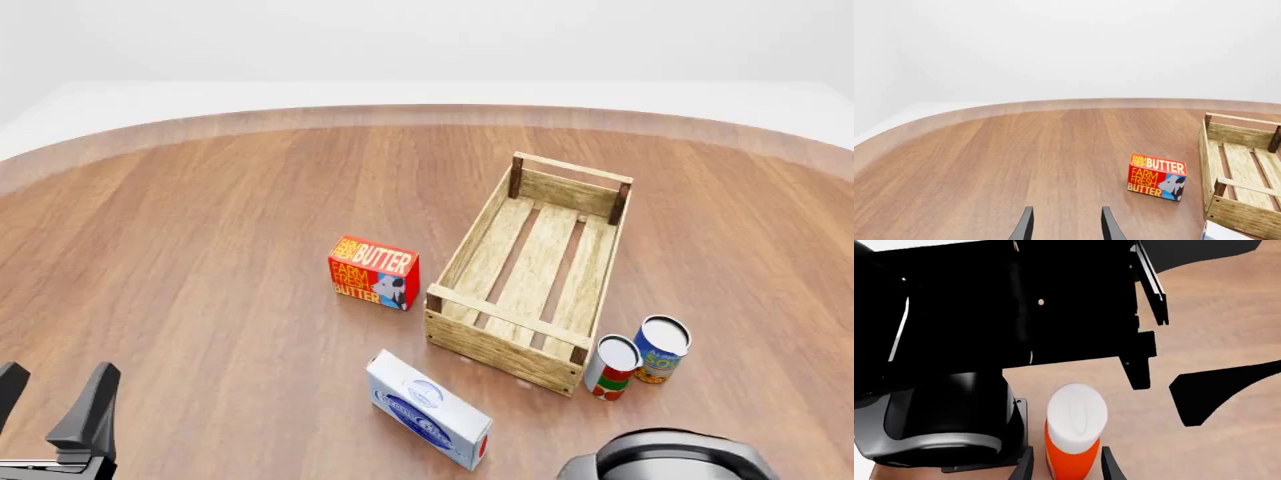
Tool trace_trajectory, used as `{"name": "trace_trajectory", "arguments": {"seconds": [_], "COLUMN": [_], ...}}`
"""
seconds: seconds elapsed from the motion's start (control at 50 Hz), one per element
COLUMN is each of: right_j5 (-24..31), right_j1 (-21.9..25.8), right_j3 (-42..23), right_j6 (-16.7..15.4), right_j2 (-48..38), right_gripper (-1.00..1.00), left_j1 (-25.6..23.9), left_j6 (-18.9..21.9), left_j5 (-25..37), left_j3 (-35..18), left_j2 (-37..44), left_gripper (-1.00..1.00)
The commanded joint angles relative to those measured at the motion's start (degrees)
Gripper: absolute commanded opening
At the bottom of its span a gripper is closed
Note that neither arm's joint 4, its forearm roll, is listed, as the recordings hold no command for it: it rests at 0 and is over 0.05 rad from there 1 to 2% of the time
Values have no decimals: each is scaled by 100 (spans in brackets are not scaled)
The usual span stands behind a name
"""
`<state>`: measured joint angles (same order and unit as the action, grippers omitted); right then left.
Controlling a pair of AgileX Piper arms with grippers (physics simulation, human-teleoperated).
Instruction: Pick up the ketchup, and put it in the wooden tray.
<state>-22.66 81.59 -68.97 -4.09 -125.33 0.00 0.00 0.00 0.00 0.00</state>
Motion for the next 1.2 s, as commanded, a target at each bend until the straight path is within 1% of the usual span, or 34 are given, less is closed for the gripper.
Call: {"name": "trace_trajectory", "arguments": {"seconds": [0.02, 0.26, 0.28, 0.52, 0.64, 0.66, 0.84, 1.04, 1.2], "right_j5": [46, 140, 145, 72, -15, -75, -268, -256, -156], "right_j1": [-34, -80, -99, -164, -222, -261, -492, -704, -1003], "right_j3": [-225, -428, -434, -196, 116, 271, 680, 816, 865], "right_j6": [23, 17, 12, -16, -61, -44, -1, -40, -116], "right_j2": [-261, -433, -434, -206, 41, 137, 433, 573, 673], "right_gripper": [100, 100, -100, -100, -100, -100, -100, -100, -100], "left_j1": [0, 0, 0, 0, 0, 0, 0, 0, 0], "left_j6": [0, 0, 0, 0, 0, 0, 0, 0, 0], "left_j5": [0, 0, 0, 0, 0, 0, 0, 0, 0], "left_j3": [0, 0, 0, 0, 0, 0, 0, 0, 0], "left_j2": [0, 0, 0, 0, 0, 0, 0, 0, 0], "left_gripper": [100, 100, 100, 100, 100, 100, 100, 100, 100]}}
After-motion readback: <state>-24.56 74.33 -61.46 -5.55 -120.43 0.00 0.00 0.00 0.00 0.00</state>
